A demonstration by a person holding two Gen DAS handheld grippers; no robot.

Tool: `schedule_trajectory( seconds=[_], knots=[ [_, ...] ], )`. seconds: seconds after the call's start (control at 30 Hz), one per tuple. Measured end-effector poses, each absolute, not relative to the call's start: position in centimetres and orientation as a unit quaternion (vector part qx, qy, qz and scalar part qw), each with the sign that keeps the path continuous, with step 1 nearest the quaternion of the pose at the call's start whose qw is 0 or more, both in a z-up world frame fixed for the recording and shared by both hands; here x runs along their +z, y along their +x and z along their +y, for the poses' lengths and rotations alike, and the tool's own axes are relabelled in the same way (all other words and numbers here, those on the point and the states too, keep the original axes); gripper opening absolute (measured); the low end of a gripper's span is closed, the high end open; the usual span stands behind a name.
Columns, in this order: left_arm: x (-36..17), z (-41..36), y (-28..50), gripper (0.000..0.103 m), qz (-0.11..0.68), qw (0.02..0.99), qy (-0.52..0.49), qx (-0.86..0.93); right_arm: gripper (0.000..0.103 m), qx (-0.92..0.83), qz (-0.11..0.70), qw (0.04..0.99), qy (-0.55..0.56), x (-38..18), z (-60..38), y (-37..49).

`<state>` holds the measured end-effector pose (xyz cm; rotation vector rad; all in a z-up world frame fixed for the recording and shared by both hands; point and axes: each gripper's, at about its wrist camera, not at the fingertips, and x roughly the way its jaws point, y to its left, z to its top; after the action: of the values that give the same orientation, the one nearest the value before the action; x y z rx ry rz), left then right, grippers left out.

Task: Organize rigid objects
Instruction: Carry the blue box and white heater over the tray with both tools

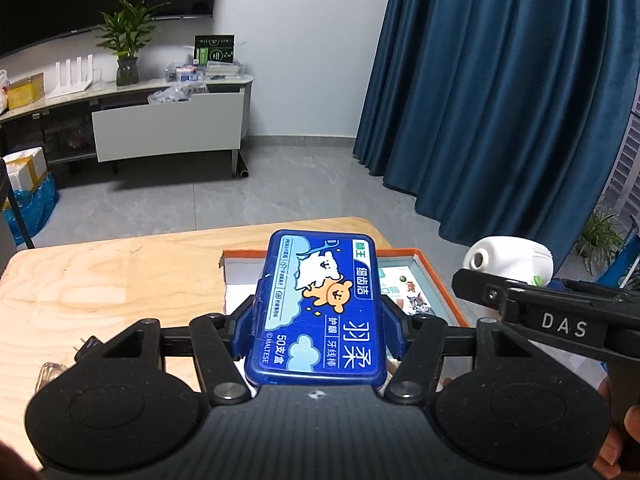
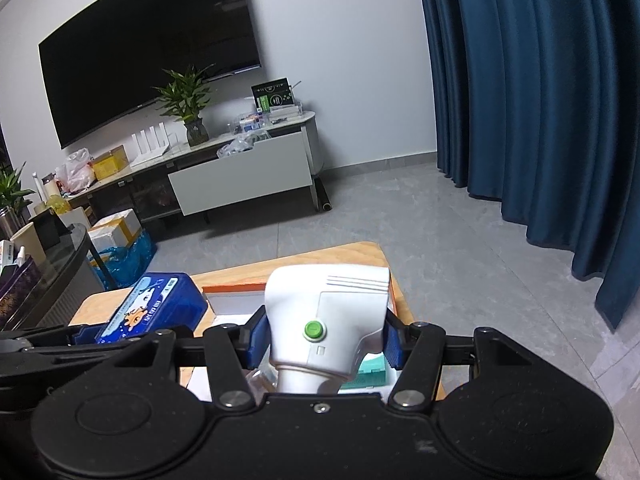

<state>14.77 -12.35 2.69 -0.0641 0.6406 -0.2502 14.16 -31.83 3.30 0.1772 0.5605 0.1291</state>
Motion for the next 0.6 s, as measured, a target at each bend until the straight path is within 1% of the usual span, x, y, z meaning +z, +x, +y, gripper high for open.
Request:
schedule_trajectory(
  seconds=[0.6],
  knots=[
    [1.5, -12.8, 19.0, 0.063, 0.355, 0.923, -0.031, -0.143, 0.067, 0.061, 0.307, 0.946, 0.089, 1.7, -31.4, 19.0]
  ],
)
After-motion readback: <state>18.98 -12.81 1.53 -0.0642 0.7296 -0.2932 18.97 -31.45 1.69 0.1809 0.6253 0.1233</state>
